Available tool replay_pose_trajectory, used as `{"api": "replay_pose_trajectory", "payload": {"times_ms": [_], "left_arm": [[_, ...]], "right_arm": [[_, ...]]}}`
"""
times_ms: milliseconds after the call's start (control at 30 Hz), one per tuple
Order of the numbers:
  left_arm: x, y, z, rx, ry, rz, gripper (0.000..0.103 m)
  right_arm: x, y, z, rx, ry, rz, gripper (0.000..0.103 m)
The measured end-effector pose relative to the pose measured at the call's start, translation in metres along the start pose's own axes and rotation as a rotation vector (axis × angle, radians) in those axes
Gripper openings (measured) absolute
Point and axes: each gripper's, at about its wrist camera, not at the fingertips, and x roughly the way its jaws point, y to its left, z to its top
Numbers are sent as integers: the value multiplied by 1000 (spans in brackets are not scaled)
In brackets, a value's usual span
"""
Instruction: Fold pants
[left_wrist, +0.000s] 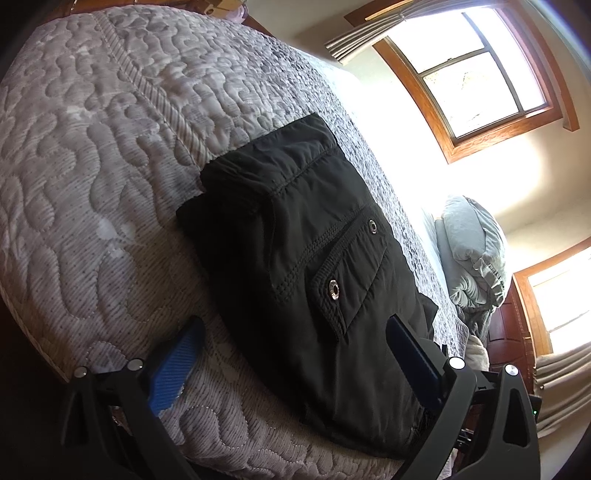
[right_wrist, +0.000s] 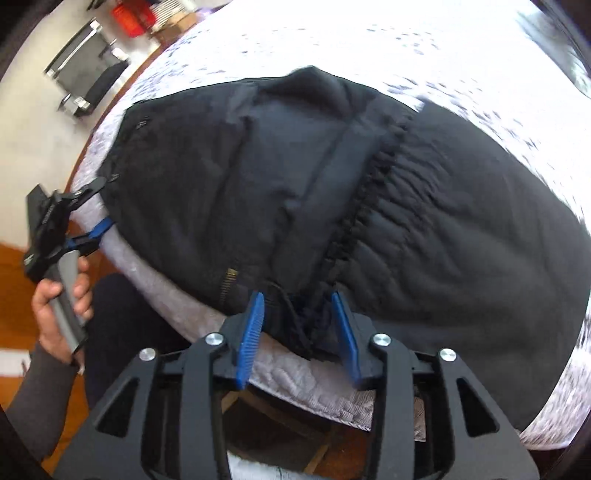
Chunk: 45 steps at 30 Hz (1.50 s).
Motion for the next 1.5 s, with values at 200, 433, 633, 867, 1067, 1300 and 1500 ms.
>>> {"api": "replay_pose_trajectory", "payload": {"times_ms": [200,433,633,867,1067,1300,1500], "left_arm": [[-18,15,5,-135,-77,-76,99],[-8,26,17,-237,-86,-89,99],[10,24,39,-281,-61,-101,99],[25,38,60,-310,-8,-122,78],[31,40,67,-327,-17,-179,89],[27,55,70,-351,-17,-130,49],[18,54,71,-336,-33,-149,37]], "right_arm": [[-29,51,110,-286,73,159,82],[33,155,243,-582,260,216,92],[116,216,291,-687,427,258,92],[170,248,309,-766,538,279,92],[203,264,307,-815,634,290,92],[214,283,301,-887,701,280,86],[201,295,300,-927,701,252,36]]}}
